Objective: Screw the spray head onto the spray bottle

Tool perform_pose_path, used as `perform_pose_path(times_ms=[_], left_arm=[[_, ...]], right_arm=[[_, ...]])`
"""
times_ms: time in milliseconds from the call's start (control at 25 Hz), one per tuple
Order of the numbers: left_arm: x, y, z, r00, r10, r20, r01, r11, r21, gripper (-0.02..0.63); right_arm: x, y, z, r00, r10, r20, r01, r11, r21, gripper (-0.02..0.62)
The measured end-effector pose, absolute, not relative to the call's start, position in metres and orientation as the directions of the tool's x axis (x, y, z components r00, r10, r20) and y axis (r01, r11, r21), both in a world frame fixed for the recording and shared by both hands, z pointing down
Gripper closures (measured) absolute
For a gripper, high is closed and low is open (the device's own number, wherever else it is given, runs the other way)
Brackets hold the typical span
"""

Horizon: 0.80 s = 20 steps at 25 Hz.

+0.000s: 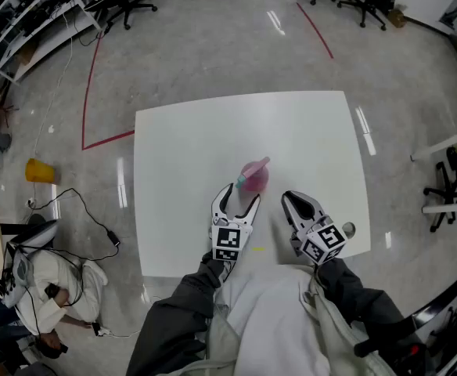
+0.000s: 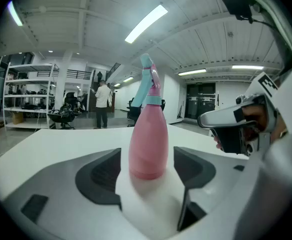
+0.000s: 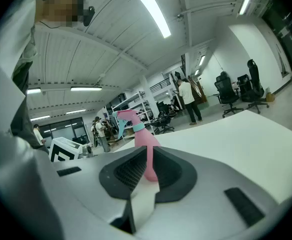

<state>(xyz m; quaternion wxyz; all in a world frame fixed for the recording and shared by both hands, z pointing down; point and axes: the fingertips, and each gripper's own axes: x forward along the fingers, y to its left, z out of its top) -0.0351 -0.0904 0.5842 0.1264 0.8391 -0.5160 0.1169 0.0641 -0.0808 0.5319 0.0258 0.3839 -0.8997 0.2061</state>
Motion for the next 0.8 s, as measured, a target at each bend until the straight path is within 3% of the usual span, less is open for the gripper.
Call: perform_pose_path(times_ms=[80,200,680,800], left_arm=[[-0.030,-0.102,0.584,0.466,-0.818,0.337,-0.876,-0.480,0.046,0.229],[-0.018,-0.118,0.596,0.517,-0.780,0.352,-0.833,-0.554,-0.005,0.197],[-0.005,-0.158,0.605,0.567,-0.741,0.361,-0.809,-0.583,0.073,0.184],[-0.001,-0.145,0.602,0.626,-0.688,0.368,-0.754,-0.654,0.058,0.187]], right_arm=[[0.064,-0.086,0.530,-0.704,-0.681,0.201,-0.697,0.607,-0.383,0.531],[0.061,-0.093,0.532,-0.710,-0.675,0.200,-0.687,0.601,-0.408,0.434],[0.033,-0.104,0.518,-0.813,-0.536,0.227,-0.578,0.787,-0.214,0.390],[0.024,-0.108,0.506,-0.854,-0.469,0.225,-0.511,0.838,-0.192,0.372]])
